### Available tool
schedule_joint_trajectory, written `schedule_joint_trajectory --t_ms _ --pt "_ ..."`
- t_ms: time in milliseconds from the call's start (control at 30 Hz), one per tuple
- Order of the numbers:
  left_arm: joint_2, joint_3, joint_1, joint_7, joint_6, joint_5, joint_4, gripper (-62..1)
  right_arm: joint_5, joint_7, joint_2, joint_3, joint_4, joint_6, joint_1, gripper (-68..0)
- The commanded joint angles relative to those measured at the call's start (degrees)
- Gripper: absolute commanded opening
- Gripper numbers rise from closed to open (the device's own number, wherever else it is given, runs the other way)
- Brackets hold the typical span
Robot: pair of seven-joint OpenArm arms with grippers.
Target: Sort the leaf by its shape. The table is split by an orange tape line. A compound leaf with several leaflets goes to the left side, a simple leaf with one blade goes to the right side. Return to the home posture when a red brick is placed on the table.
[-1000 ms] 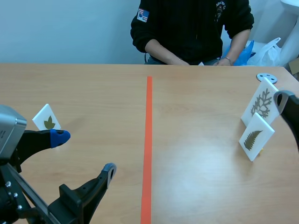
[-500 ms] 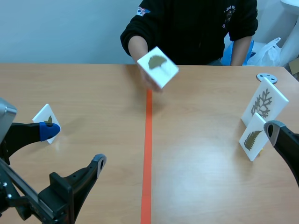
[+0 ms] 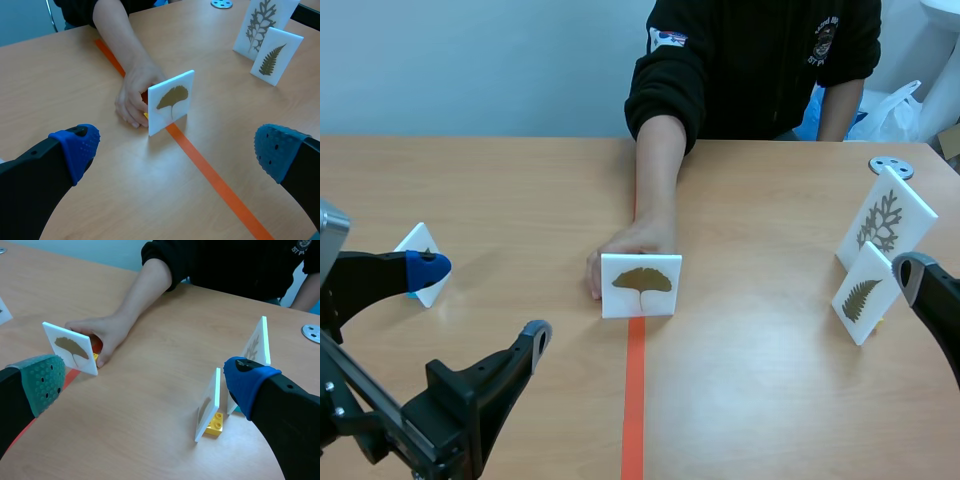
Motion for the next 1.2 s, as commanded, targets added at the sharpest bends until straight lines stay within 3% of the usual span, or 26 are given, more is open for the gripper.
schedule_joint_trajectory --t_ms 0,233,500,733,967,1167 --pt "0.0 0.1 0.5 -0.9 -0.1 -0.2 1.1 1.4 0.6 0.9 0.3 0.1 1.0 0.0 0.4 0.4" --pt "0.0 0.1 0.3 -3.0 -0.4 -0.2 1.0 1.4 0.6 0.9 0.3 0.1 1.0 0.0 0.4 0.4" --pt "0.0 0.3 -5.6 -3.5 -3.8 -0.2 -3.8 1.4 0.6 0.9 0.3 0.1 1.0 0.0 0.4 0.4" --pt "0.0 2.4 -15.4 -5.4 -8.4 -0.2 -13.8 1.4 0.2 0.9 0.3 0.1 1.0 -0.4 0.4 0.4" --pt "2.8 7.9 -26.3 -8.2 -9.4 1.1 -26.6 1.4 0.2 0.9 0.3 0.1 1.0 -0.4 0.4 0.4" --pt "7.4 13.3 -35.6 -11.2 -9.9 5.3 -38.6 1.4 0.0 0.9 0.0 0.1 1.0 -1.2 0.5 0.4"
